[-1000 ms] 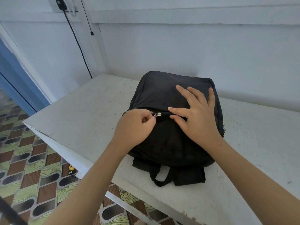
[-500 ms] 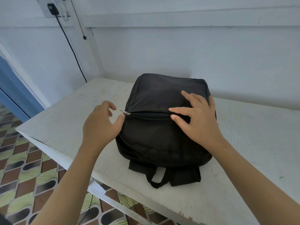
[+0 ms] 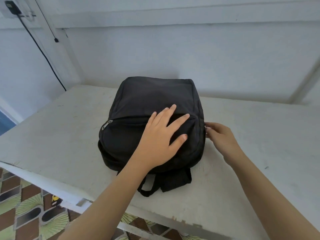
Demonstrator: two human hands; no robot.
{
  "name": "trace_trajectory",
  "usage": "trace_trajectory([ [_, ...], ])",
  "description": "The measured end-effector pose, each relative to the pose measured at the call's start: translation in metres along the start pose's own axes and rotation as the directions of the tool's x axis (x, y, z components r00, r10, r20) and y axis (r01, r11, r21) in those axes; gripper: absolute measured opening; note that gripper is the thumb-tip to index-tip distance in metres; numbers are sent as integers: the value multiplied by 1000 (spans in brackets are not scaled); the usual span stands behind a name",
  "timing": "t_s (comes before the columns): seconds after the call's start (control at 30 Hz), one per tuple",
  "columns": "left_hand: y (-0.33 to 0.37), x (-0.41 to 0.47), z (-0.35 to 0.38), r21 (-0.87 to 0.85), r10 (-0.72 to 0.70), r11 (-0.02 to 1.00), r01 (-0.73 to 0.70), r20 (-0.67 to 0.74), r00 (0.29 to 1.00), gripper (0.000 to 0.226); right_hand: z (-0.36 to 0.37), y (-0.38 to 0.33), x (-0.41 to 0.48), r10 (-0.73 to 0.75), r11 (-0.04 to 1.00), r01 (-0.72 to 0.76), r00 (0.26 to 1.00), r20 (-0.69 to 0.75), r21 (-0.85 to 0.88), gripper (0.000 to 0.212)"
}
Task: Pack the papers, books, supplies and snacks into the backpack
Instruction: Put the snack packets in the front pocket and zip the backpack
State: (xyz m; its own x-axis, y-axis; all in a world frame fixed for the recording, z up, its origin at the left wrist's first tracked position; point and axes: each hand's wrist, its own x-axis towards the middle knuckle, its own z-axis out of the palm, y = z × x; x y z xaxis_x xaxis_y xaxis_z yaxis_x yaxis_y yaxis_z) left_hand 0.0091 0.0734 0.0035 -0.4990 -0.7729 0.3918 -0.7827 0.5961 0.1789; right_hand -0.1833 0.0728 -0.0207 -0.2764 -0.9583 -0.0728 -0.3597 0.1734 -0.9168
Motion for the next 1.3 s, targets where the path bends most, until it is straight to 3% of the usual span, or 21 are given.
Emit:
trace_trajectory([
  [0.17,-3,-2,25,54,-18,998,18,9,1000,58,-4,13,-2,-18,999,15,998,-61,-49,18],
  [0.23,-5,-6,30,59,-24,998,24,3,1000,58,-5,17,-2,-80,985,64,993,-92,-163,18],
  [0.4,-7,-8,36,51,-35,998,36,-22,999,56,-9,21,-13,-294,849,231,954,-60,-476,23],
  [0.6,-7,-9,39,30,-41,999,42,-38,998,56,-6,22,-49,-377,682,355,920,110,-639,35],
  [0.73,-7,-9,40,22,-38,999,39,-38,999,56,-4,16,-74,-373,686,430,900,224,-587,41],
  [0.9,-8,-9,41,16,-32,999,33,-60,998,55,12,15,-103,-488,617,604,797,357,-505,28],
  [0.97,-8,-8,39,-39,-26,999,23,-71,997,55,16,19,-104,-500,633,618,786,363,-466,27],
  [1.07,-2,-9,27,-331,-93,942,52,-110,990,49,14,23,-101,-523,677,620,784,334,-395,24],
  [1.2,17,-27,3,-400,-174,917,10,-377,910,13,2,24,-98,-531,723,628,771,350,-288,23],
  [1.3,38,-51,-8,-424,-166,905,29,-290,943,34,-8,27,-89,-536,771,600,792,292,-214,17],
])
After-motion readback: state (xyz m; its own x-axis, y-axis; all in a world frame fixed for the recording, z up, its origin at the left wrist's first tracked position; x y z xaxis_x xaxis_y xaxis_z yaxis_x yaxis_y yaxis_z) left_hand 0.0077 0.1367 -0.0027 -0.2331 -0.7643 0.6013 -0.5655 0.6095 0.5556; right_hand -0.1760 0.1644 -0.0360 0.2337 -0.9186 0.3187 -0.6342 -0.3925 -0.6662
